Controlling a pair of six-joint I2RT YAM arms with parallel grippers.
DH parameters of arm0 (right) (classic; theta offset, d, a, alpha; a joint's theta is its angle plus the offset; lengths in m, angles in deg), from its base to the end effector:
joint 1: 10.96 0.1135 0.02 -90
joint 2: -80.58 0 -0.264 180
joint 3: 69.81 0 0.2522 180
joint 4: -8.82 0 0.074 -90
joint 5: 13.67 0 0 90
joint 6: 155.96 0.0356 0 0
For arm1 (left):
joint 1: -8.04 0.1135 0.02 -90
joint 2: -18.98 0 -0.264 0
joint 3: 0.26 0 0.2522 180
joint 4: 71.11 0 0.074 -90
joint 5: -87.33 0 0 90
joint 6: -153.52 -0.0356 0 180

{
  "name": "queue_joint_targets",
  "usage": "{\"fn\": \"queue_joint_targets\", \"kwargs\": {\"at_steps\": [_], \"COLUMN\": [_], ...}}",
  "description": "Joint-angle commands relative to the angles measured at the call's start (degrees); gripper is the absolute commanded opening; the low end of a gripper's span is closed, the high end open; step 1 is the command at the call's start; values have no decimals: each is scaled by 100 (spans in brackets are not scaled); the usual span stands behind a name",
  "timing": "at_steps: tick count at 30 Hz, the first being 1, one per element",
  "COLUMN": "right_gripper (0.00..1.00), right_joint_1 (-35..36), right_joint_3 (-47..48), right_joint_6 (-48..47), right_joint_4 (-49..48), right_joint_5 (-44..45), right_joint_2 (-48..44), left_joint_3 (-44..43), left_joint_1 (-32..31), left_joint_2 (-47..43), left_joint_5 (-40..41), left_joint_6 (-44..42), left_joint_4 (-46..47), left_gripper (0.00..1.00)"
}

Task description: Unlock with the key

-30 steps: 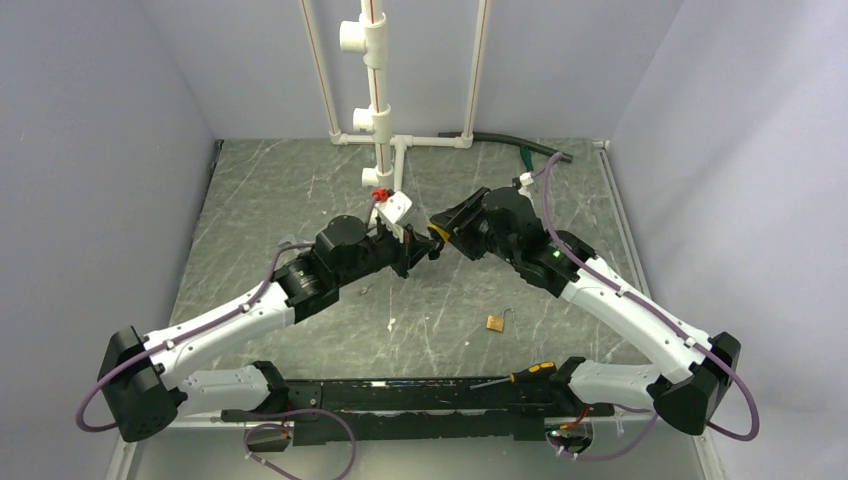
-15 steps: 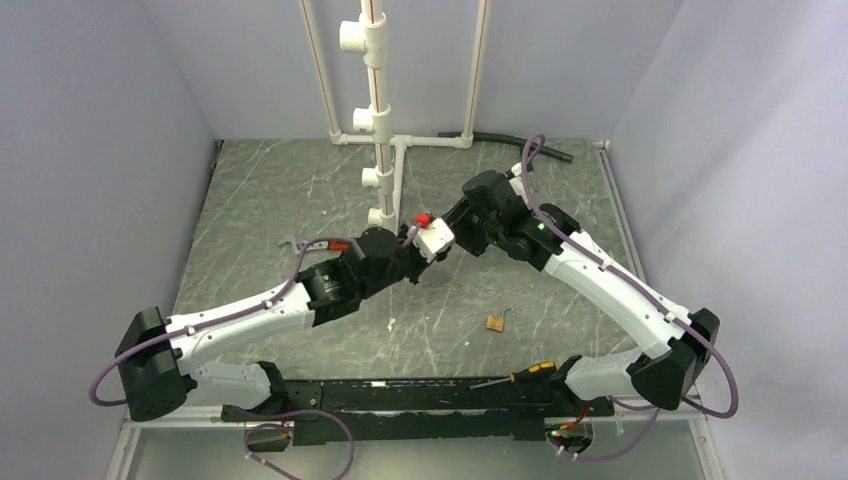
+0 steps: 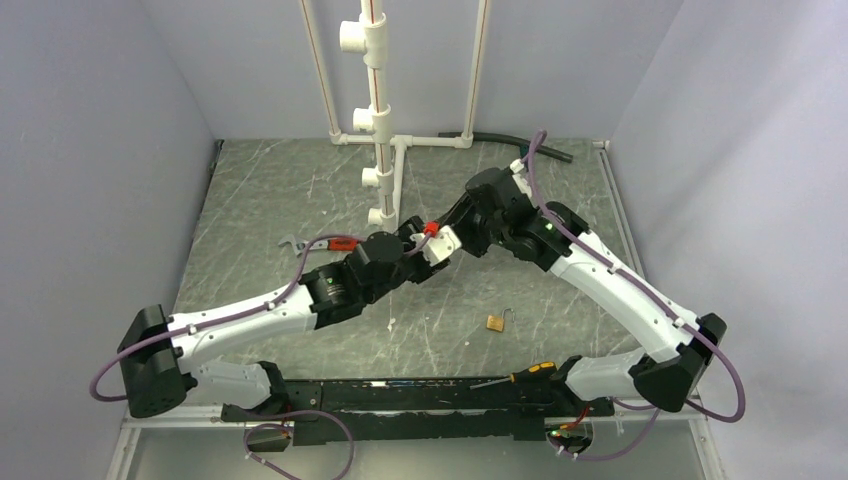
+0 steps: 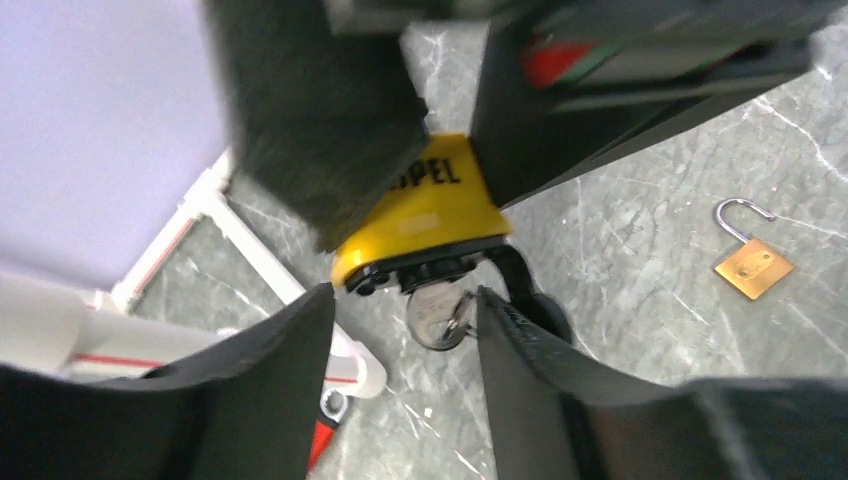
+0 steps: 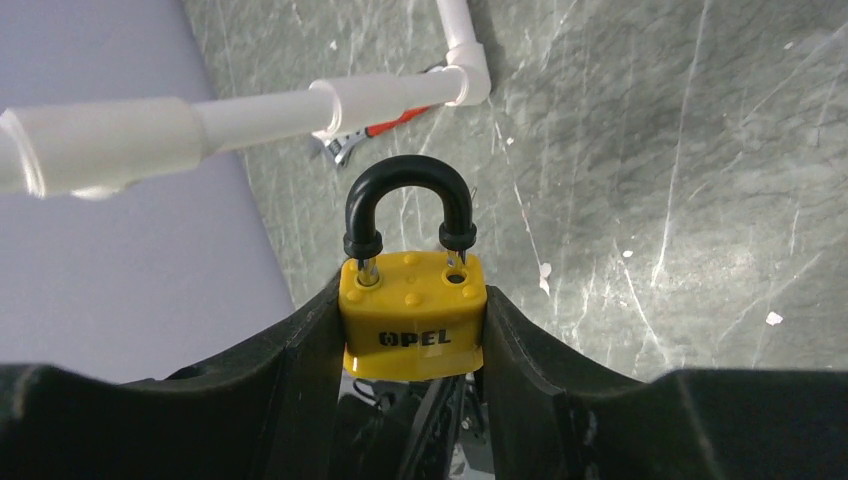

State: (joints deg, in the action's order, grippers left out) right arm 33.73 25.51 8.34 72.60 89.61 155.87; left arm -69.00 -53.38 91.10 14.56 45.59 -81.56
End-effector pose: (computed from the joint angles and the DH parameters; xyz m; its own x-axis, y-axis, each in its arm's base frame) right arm 0.1966 0.1829 0.3801 -0.6784 0.6468 -0.3484 0.3200 0.6870 0.6524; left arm 0.1507 -0.2545 0.3241 0.1071 0.4181 -0.9021 0.7023 0.6104 0.3663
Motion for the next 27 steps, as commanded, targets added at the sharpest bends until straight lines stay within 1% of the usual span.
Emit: {"fn": "queue_joint_targets", "kwargs": {"at_steps": [1, 3, 4, 7, 9, 11, 13, 15, 17, 19, 21, 23, 25, 27], "right_gripper": [0, 0, 0, 0, 0, 0, 0, 0, 0, 0, 0, 0, 0, 0], "right_joint_1": [32, 21, 16, 7, -18, -21, -21, -30, -30, -30, -30, -30, -30, -30], "right_joint_3": [-22, -74, -129, -470, -753, -1053, -1364, -1622, -1808, -1924, -1953, -2028, -2151, -2238], "right_joint_6": [-82, -122, -185, -622, -1009, -1629, -2408, -2996, -3541, -4040, -4348, -4564, -4686, -4771], "right_joint_4": [-270, -304, -350, -762, -1111, -1560, -2050, -2384, -2685, -2875, -2931, -3024, -3150, -3239], "right_joint_5": [-156, -106, -87, -96, -120, -242, -522, -812, -1249, -1883, -2428, -3019, -3346, -3506], "right_joint_2": [-370, -402, -433, -644, -866, -1146, -1445, -1729, -1987, -2119, -2165, -2231, -2330, -2429], "left_joint_3": [135, 149, 160, 273, 278, 175, 17, -169, -384, -593, -749, -773, -695, -696], "left_joint_1": [26, 26, 26, 26, 25, 26, 26, 34, 42, 48, 65, 70, 77, 78], "left_joint_2": [-492, -723, -865, -1376, -1717, -1996, -2186, -2239, -2140, -1912, -1724, -1600, -1498, -1356], "left_joint_5": [36, -181, -298, -741, -1002, -1182, -944, -591, -471, -423, -479, -798, -976, -978], "left_joint_6": [170, 396, 576, 958, 1211, 1465, 1735, 2254, 2604, 2978, 3335, 3608, 3740, 3809], "left_joint_4": [-79, -285, -397, -725, -957, -1269, -1554, -1799, -1924, -2013, -1947, -1628, -1194, -938], "left_gripper": [64, 80, 85, 90, 90, 89, 89, 91, 92, 92, 92, 90, 89, 87]}}
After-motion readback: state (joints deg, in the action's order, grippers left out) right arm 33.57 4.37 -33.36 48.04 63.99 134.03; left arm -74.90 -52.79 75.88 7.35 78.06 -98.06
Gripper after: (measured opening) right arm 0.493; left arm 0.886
